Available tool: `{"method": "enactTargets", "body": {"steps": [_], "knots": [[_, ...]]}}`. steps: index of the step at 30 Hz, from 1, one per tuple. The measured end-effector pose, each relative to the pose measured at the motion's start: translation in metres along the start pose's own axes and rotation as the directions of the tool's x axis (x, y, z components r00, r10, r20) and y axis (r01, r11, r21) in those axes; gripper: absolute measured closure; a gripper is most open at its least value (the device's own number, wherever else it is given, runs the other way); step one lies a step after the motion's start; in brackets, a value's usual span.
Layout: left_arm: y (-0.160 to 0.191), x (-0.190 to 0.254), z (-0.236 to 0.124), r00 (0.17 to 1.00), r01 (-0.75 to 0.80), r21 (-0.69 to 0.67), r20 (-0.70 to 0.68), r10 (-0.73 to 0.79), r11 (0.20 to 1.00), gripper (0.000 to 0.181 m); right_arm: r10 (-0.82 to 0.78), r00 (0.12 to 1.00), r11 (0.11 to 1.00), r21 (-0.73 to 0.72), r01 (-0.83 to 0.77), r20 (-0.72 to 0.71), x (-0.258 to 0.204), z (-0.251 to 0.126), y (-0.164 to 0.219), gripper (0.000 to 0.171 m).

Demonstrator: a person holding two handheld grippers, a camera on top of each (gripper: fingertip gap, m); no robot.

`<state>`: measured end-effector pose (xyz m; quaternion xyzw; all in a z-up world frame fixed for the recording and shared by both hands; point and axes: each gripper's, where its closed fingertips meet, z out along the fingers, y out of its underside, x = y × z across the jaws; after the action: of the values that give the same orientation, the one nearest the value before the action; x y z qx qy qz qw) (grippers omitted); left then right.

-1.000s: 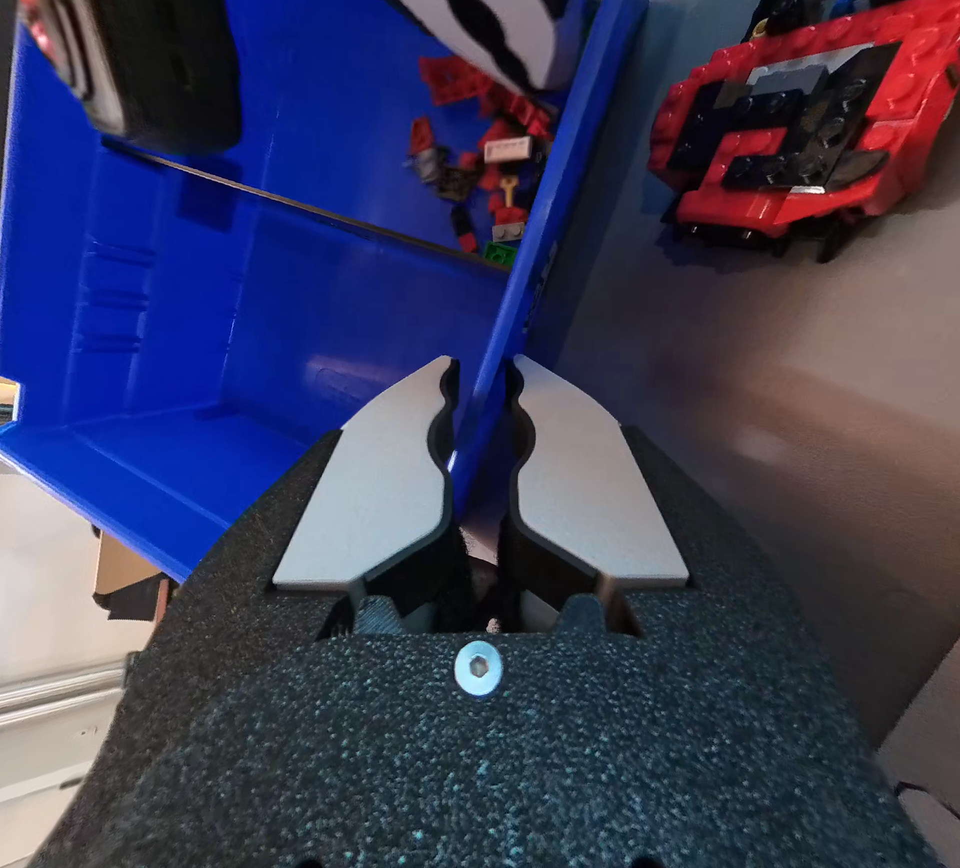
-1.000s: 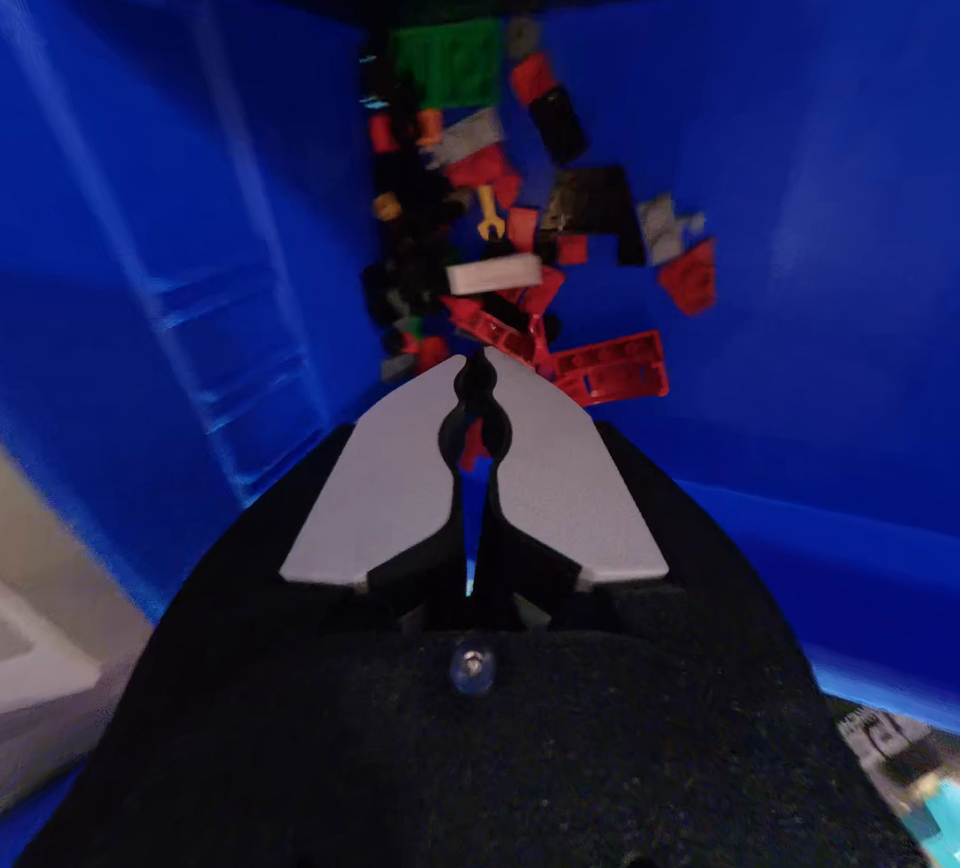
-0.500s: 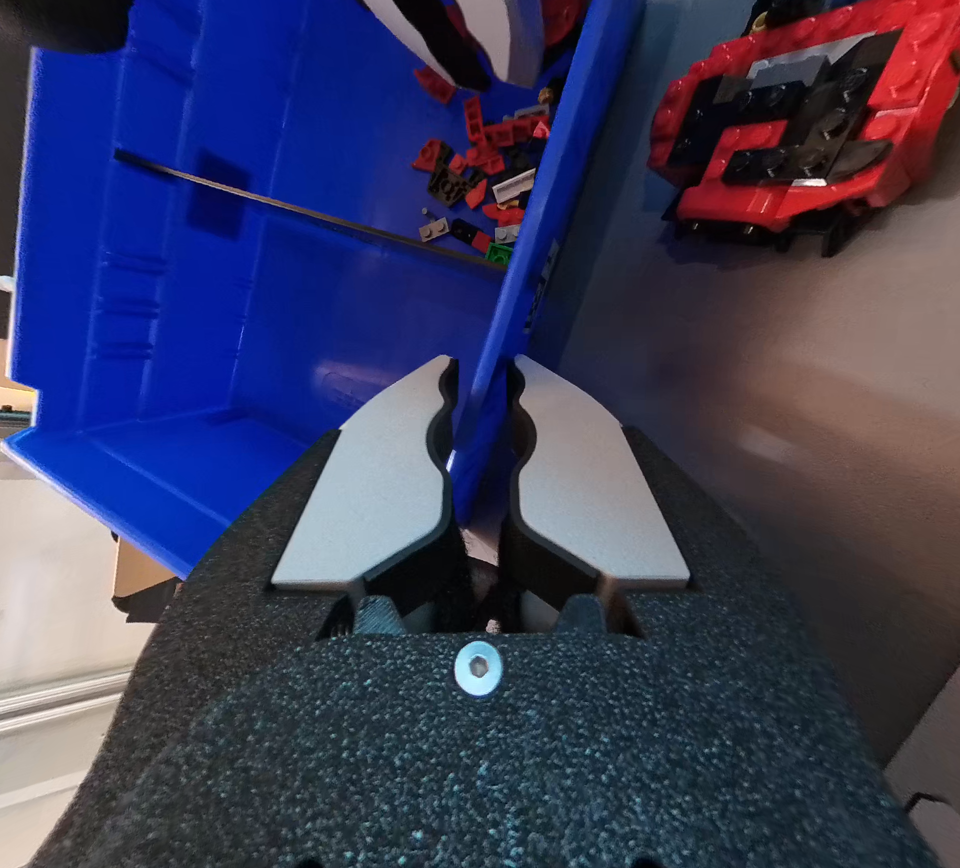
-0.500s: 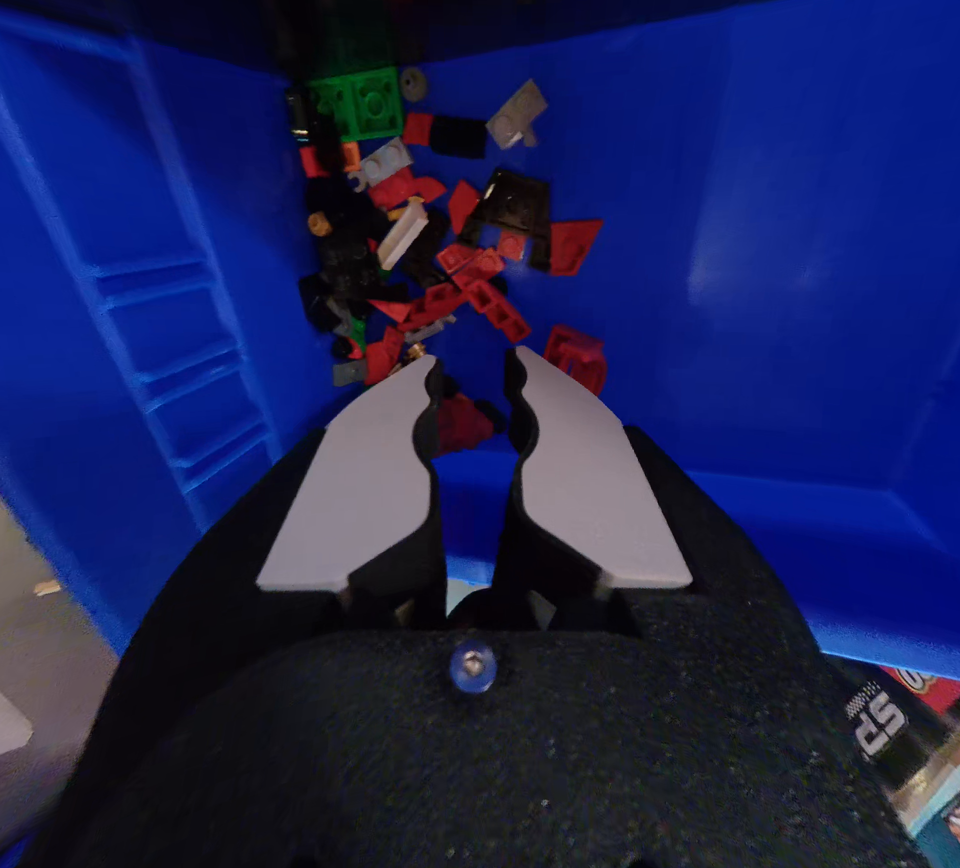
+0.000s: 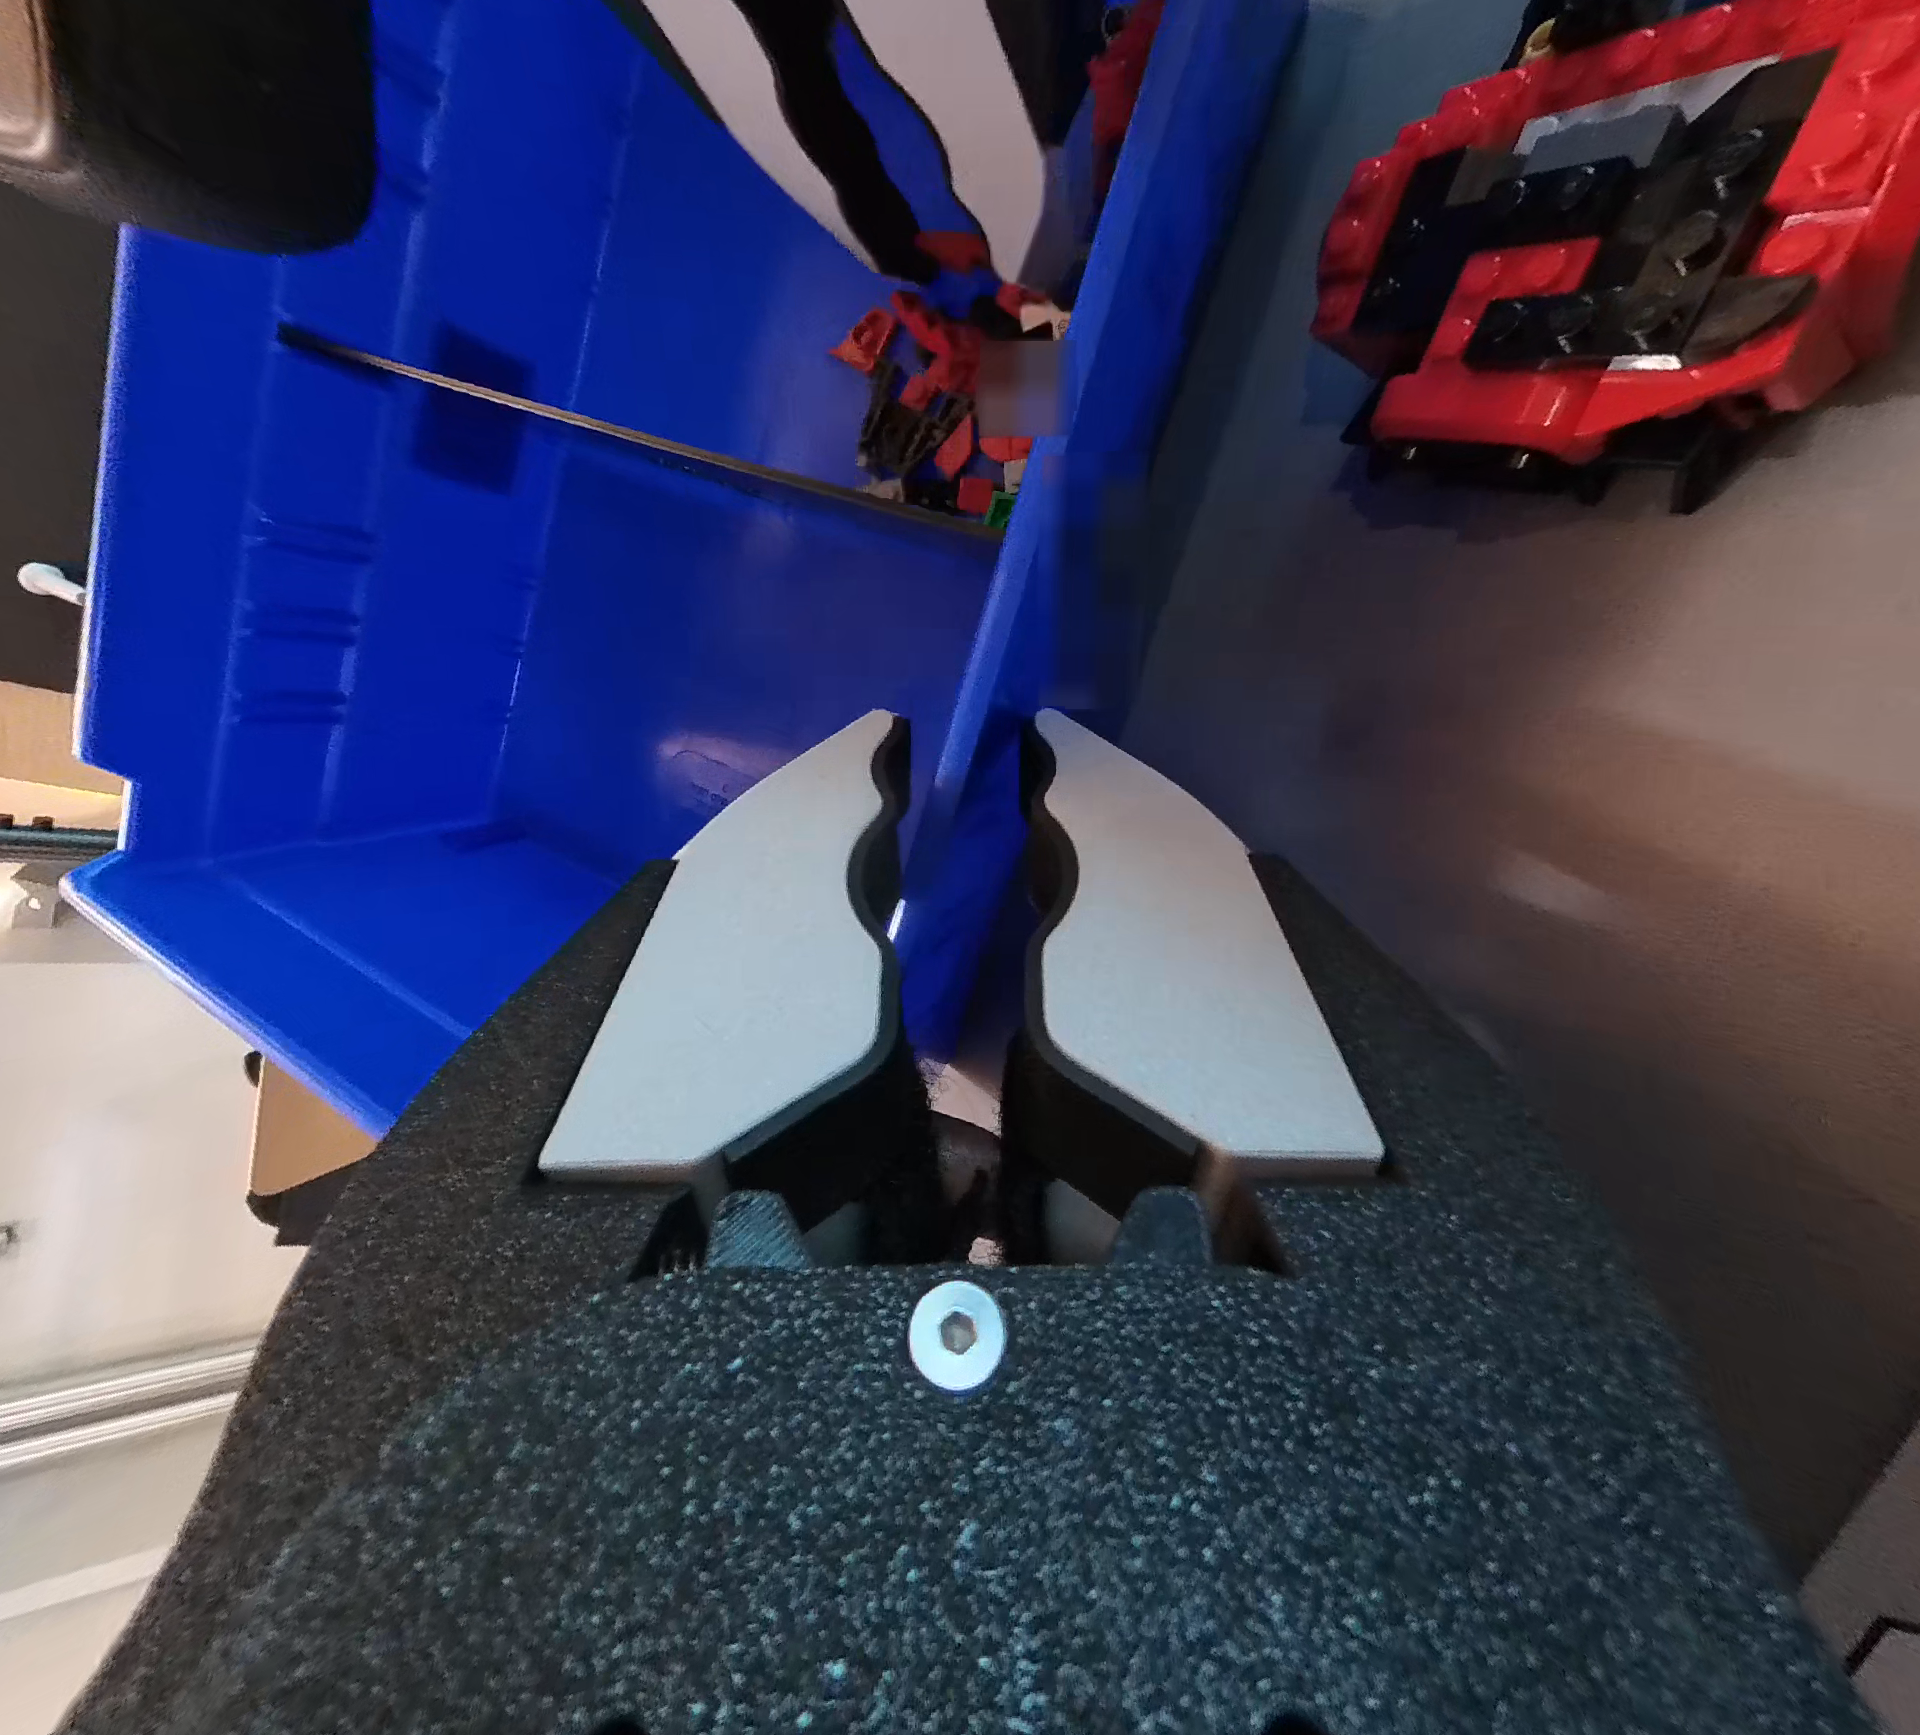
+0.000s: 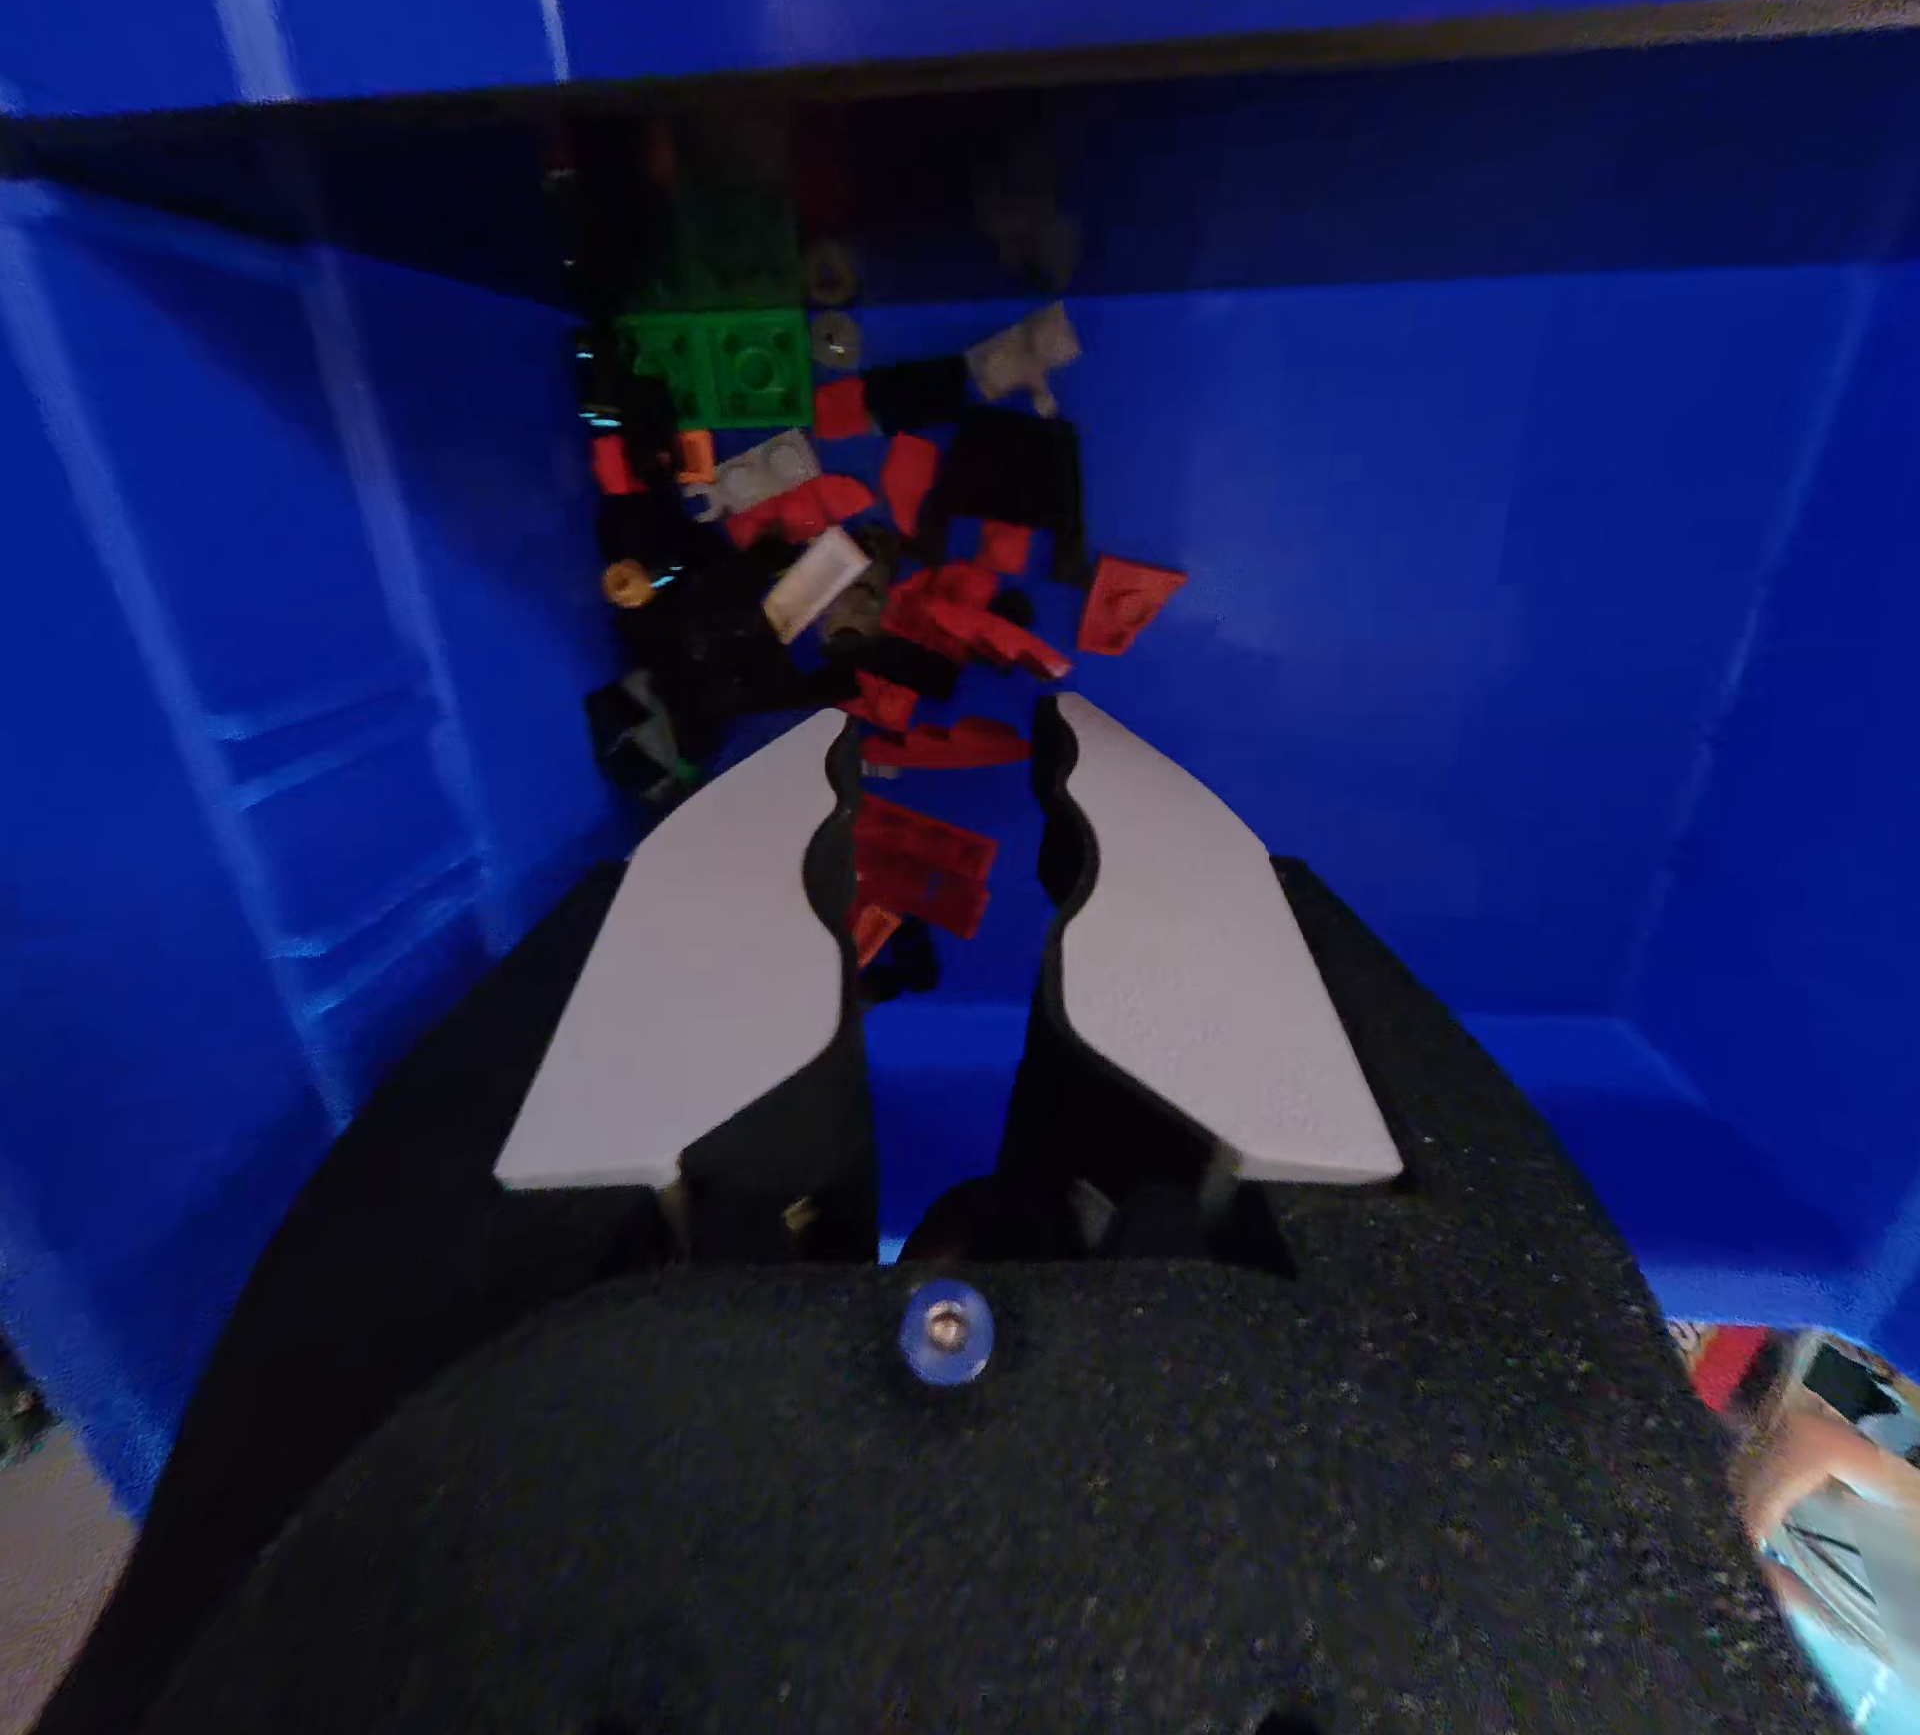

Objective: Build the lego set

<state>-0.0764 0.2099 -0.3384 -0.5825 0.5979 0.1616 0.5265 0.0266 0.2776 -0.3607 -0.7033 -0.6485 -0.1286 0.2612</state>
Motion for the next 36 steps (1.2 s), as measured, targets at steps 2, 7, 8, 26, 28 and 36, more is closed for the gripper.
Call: {"method": "enactTargets", "body": {"steps": [2,7,8,26,28,36], "knots": [[0.0,0.0,0.0,1.0,-0.003,0.0,0.001,0.003,1.0,0.162,0.02,0.999,1.0,0.009,-0.02,-0.043,0.01,-0.001,0.001,0.138],[0.0,0.0,0.0,1.0,-0.004,0.002,0.002,0.004,1.0,0.162,0.062,0.996,0.998,0.021,-0.061,-0.059,0.023,-0.002,0.007,0.138],[0.0,0.0,0.0,1.0,-0.005,0.002,0.002,0.005,1.0,0.162,0.066,0.996,0.998,0.019,-0.065,-0.058,0.024,-0.003,0.008,0.138],[0.0,0.0,0.0,1.0,-0.02,0.002,0.012,0.02,1.0,0.161,0.045,0.996,0.997,-0.062,-0.04,0.082,0.007,-0.027,0.029,0.139],[0.0,0.0,0.0,1.0,-0.02,0.001,0.012,0.02,1.0,0.161,0.069,0.985,0.994,-0.099,-0.053,0.161,-0.011,-0.025,0.029,0.139],[0.0,0.0,0.0,1.0,-0.026,0.001,0.017,0.026,1.0,0.161,-0.036,0.999,0.976,-0.213,0.039,0.021,-0.005,-0.008,0.033,0.137]]}}
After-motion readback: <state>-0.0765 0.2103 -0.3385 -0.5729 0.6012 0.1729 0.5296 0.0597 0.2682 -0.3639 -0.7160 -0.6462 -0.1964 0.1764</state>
